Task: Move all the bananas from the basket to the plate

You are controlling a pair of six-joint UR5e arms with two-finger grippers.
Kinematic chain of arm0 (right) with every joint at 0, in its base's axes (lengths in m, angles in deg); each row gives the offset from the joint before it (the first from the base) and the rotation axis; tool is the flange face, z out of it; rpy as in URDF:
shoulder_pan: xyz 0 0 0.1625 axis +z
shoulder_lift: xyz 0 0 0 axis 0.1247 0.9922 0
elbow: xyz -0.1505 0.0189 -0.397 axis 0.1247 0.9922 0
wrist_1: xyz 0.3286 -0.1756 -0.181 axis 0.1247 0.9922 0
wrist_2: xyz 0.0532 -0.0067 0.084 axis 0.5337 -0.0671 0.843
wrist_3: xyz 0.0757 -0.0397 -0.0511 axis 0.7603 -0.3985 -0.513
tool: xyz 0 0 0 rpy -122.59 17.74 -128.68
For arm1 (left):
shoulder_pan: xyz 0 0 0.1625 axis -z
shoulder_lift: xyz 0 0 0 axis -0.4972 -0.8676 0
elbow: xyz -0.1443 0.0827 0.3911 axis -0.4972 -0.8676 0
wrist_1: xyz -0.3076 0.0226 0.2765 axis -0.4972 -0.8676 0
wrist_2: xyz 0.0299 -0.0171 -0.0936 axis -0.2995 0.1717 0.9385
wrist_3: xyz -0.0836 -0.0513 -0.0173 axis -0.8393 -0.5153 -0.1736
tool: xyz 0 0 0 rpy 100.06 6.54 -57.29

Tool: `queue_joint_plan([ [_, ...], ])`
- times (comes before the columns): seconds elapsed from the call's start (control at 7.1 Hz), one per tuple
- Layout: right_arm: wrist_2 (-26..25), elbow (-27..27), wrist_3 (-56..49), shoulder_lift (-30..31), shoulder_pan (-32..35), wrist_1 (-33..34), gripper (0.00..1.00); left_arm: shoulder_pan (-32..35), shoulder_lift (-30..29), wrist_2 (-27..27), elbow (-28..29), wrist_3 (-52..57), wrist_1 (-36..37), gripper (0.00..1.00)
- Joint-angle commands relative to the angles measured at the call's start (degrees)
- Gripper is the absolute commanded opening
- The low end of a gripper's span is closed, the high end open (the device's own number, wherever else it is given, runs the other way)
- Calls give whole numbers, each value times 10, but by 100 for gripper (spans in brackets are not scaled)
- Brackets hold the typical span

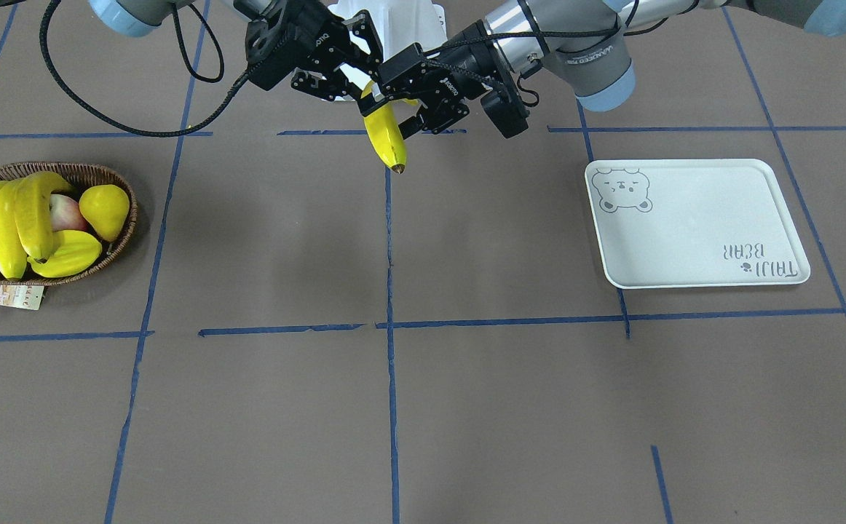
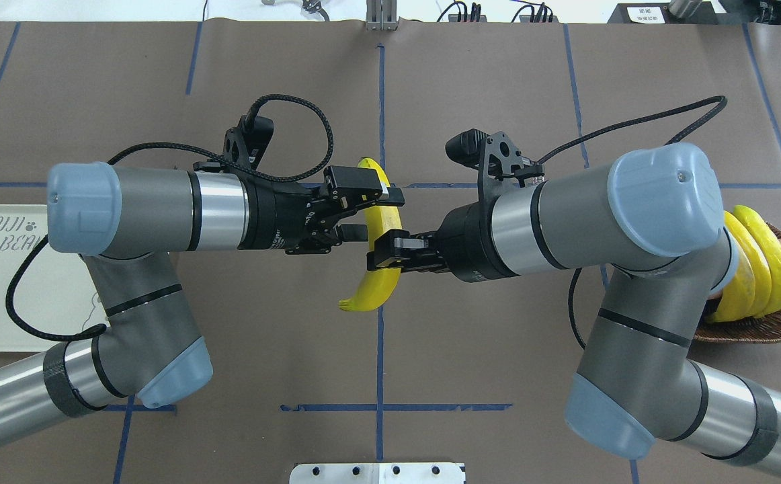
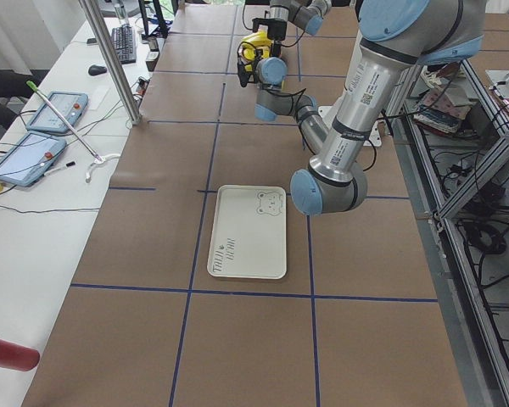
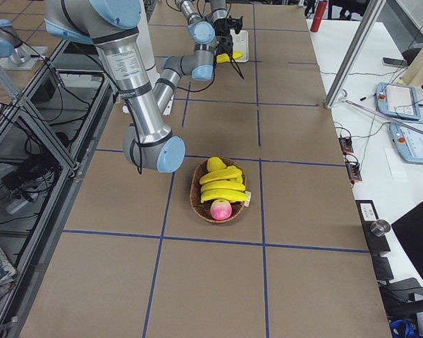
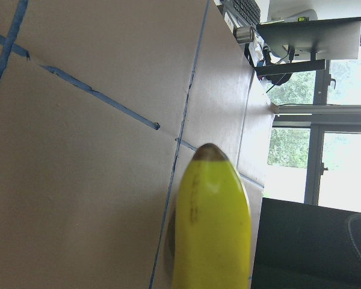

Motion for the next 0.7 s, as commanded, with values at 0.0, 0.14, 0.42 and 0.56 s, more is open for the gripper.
queue_joint_plan([
  [0.0,1,0,0,0,0,-1,1,0,-1,-7,1,0,0,82],
  [0.14,1,0,0,0,-1,-1,1,1,-1,-8,1,0,1,62],
  [0.42,1,0,0,1,-5,0,26,2,0,-8,1,1,1,0],
  [0.56,0,1,0,1,-5,0,77,2,1,-7,1,1,1,0],
])
